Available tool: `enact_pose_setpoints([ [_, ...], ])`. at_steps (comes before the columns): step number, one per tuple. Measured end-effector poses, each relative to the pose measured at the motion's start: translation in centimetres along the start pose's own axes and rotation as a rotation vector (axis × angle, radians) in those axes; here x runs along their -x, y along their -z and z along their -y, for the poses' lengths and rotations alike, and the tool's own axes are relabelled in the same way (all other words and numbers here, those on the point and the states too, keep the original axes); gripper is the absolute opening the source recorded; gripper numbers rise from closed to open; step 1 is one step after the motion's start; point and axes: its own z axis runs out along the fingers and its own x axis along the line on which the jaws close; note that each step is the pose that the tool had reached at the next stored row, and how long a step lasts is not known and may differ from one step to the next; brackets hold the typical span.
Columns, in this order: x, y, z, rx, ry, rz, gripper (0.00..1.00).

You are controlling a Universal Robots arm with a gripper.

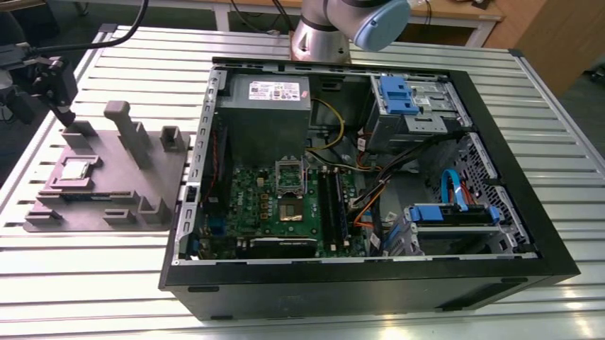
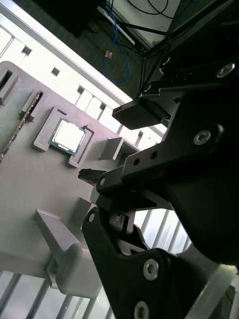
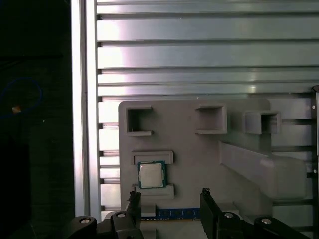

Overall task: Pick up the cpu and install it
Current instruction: 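Pick up the cpu and move it towards the insertion slot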

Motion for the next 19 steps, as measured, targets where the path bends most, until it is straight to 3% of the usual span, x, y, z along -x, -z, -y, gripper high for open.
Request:
enact_pose_setpoints([
  [5,0.00,-0.38,0.01,0.0001,0.000,0.0001,0.59],
  [19,-0.51,-2.92,0.41,0.0031,0.013,-0.0001,0.59],
])
